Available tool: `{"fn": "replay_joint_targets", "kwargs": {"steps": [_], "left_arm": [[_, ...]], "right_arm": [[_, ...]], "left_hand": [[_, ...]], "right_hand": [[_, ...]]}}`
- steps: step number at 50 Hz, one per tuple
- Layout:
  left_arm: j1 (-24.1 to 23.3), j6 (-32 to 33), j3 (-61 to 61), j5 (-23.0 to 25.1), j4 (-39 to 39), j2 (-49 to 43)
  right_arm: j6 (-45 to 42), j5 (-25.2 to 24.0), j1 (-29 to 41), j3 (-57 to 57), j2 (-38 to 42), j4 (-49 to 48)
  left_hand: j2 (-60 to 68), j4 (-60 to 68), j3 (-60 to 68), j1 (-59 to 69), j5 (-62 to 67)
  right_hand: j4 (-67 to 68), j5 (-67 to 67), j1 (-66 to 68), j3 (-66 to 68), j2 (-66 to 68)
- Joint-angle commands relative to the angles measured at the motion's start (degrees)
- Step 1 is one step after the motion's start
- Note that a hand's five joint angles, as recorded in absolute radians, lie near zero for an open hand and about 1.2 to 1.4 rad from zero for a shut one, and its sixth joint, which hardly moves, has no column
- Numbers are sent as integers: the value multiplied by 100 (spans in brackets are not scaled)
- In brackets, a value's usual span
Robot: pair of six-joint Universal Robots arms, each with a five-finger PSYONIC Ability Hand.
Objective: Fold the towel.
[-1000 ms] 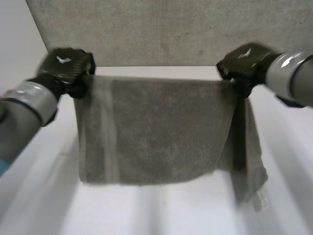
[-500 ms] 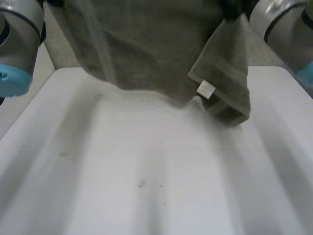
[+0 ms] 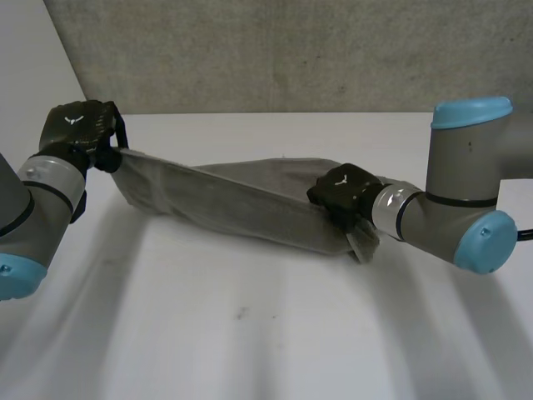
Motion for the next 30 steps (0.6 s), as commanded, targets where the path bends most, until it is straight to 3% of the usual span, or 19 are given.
{"fn": "replay_joint_targets", "kwargs": {"steps": [1,5,13,20,30], "left_arm": [[1,-16,141,-19,-8,9],[1,-34,273,-45,-8,9],[-16,-69,405,-72,-8,18],[-25,-122,484,-72,-8,9],[-16,-131,590,-89,-8,18]], "right_arm": [[1096,330,-18,386,-104,-624],[1877,444,-80,790,-305,-897],[2933,646,-106,1852,-903,-1415],[3172,928,-98,2681,-1229,-1865],[3102,1700,-1,3507,-1449,-2865]], "left_hand": [[1023,1023,1036,1120,1081],[1023,1023,1036,1120,1081],[1023,1023,1036,1120,1081],[1023,1023,1036,1120,1081],[1023,1023,1036,1120,1081]], "right_hand": [[-2025,-2063,-1940,-2028,-1977],[-4065,-4102,-3979,-4067,-4017],[-5716,-5754,-5631,-5719,-5668],[-6140,-6177,-6054,-6142,-6091],[-5804,-5842,-5719,-5807,-5756]]}}
